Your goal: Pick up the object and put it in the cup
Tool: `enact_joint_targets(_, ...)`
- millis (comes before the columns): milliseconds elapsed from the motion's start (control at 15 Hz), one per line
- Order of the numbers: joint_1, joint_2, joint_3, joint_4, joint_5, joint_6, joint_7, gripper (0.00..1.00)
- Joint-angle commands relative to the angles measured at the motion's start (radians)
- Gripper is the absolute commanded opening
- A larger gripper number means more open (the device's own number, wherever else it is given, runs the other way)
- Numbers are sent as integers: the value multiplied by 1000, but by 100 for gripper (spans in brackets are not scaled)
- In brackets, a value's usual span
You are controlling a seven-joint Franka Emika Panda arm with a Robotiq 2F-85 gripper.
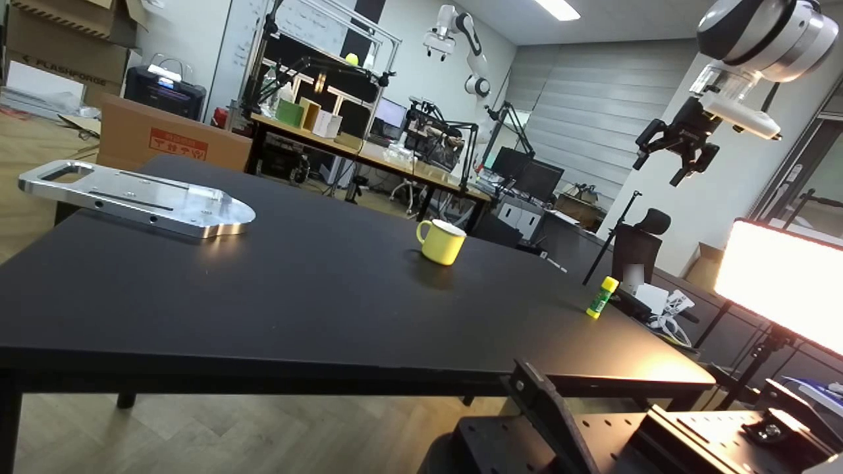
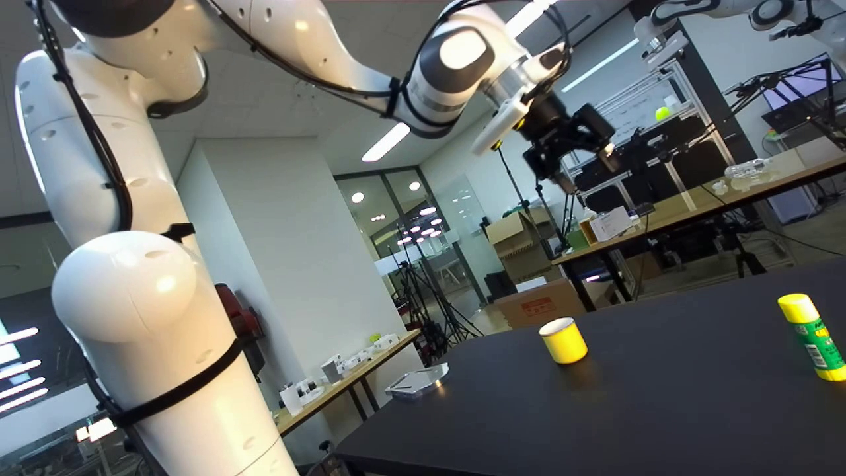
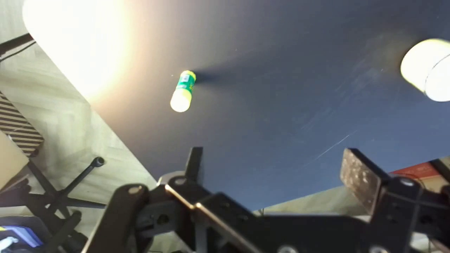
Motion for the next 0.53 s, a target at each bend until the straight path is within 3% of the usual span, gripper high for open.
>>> enact_joint_targets(0,-40,122,-34,174,36,-6,77,100)
enact_joint_targets(200,-79,212,-51,313,77,-41,97,100)
enact_joint_targets(267,-84,246,-66,359,59,-80,165,100)
enact_joint_targets(333,-81,165,-46,242,59,-19,76,100)
enact_joint_targets(467,-93,215,-55,308,58,-50,114,100)
